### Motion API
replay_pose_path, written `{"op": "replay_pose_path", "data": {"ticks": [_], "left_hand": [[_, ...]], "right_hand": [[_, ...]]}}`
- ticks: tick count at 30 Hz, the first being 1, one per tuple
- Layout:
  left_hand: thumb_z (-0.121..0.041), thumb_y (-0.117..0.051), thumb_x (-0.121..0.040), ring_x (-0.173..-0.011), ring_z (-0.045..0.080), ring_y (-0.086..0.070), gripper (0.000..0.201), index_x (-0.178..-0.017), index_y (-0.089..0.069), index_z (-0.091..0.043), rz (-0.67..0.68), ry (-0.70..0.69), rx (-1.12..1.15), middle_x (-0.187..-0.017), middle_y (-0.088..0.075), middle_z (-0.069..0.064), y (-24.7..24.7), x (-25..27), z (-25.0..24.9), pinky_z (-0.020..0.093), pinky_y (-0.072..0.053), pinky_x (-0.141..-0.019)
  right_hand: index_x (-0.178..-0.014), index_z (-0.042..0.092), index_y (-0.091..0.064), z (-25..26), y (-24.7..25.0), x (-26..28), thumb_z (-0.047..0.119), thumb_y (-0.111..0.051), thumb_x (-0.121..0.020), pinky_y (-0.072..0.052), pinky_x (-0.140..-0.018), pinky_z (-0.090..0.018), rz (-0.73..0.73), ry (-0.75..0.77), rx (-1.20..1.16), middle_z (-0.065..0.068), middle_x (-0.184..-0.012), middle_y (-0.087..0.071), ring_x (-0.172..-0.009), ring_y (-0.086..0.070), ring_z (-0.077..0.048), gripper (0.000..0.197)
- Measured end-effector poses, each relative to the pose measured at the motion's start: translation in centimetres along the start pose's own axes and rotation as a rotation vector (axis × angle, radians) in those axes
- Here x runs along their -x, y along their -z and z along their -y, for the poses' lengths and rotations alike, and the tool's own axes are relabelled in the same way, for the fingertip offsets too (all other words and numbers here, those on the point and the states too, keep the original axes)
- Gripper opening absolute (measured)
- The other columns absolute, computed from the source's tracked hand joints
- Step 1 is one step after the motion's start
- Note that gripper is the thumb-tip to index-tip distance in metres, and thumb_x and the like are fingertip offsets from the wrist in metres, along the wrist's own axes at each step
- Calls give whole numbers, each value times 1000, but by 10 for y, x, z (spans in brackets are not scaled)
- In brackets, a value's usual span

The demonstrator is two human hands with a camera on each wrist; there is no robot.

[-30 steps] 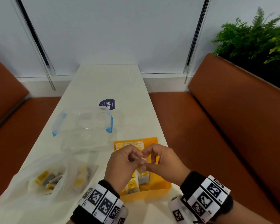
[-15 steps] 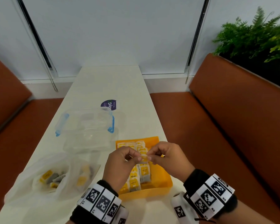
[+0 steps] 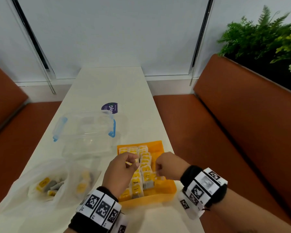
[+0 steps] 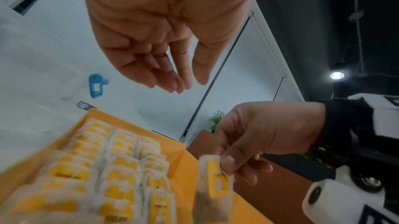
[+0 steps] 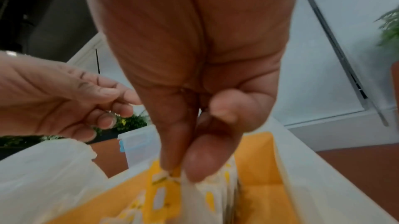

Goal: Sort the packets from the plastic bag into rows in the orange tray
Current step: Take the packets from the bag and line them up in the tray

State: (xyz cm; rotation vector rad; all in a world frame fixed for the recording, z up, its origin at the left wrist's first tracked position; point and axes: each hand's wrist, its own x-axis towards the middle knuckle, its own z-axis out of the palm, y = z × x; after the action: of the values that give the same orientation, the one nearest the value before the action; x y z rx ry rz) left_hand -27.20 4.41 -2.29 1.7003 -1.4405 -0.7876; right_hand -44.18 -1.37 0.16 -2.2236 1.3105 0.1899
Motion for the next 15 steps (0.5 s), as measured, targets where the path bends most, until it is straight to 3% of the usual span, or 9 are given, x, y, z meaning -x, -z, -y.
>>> {"op": "replay_pose_path", "data": {"ticks": [2,3,6,8,10,12,15], "left_hand": [[-18,-62,-86,-74,1,-56,20,-84,-56,-37,42,20,-82,-91,-62,-11,1,0,7,15,-42,-66],[-19,-61,-87,-75,1,-56,19,-84,-56,-37,67,29,-113,-91,-61,-11,2,1,10,15,-42,-67],[-20,-59,-88,-81,5,-58,20,-82,-54,-38,117,61,-148,-90,-60,-13,2,3,18,20,-45,-73],[-19,-59,-88,-82,6,-57,17,-84,-55,-36,109,84,-145,-88,-58,-14,4,5,22,19,-44,-73],[-18,-58,-89,-82,7,-56,16,-85,-56,-34,100,97,-130,-87,-57,-15,6,6,26,18,-42,-73],[-17,-58,-89,-83,8,-56,19,-83,-56,-35,95,104,-99,-88,-59,-14,8,8,30,17,-41,-72],[-18,-57,-89,-82,7,-56,14,-87,-58,-32,86,133,-105,-95,-61,-10,9,11,33,17,-42,-73]], "right_hand": [[-100,0,-68,6,-7,-10,7,-54,-93,-47,-65,-22,116,-12,34,-13,-104,-69,-79,-64,-22,17],[-99,0,-68,9,-9,-15,5,-54,-93,-48,-63,-24,154,-16,41,-12,-97,-70,-75,-65,-23,16],[-97,2,-68,15,-15,-30,4,-57,-91,-41,-47,-17,224,-62,35,-2,-66,-61,-52,-53,-11,12],[-99,-2,-67,19,-18,-39,4,-58,-91,-44,-50,-20,265,-63,122,-9,-81,-68,-60,-57,-15,14],[-104,-7,-67,20,-21,-45,7,-57,-92,-54,-69,-31,268,-76,210,-17,-104,-69,-86,-66,-25,20],[-103,-7,-66,17,-24,-51,8,-56,-92,-54,-85,-35,236,-82,232,-20,-109,-68,-99,-66,-30,21],[-79,1,-62,16,-23,-55,13,-59,-92,-53,-85,-34,215,-81,279,-19,-107,-69,-99,-67,-29,18]]}}
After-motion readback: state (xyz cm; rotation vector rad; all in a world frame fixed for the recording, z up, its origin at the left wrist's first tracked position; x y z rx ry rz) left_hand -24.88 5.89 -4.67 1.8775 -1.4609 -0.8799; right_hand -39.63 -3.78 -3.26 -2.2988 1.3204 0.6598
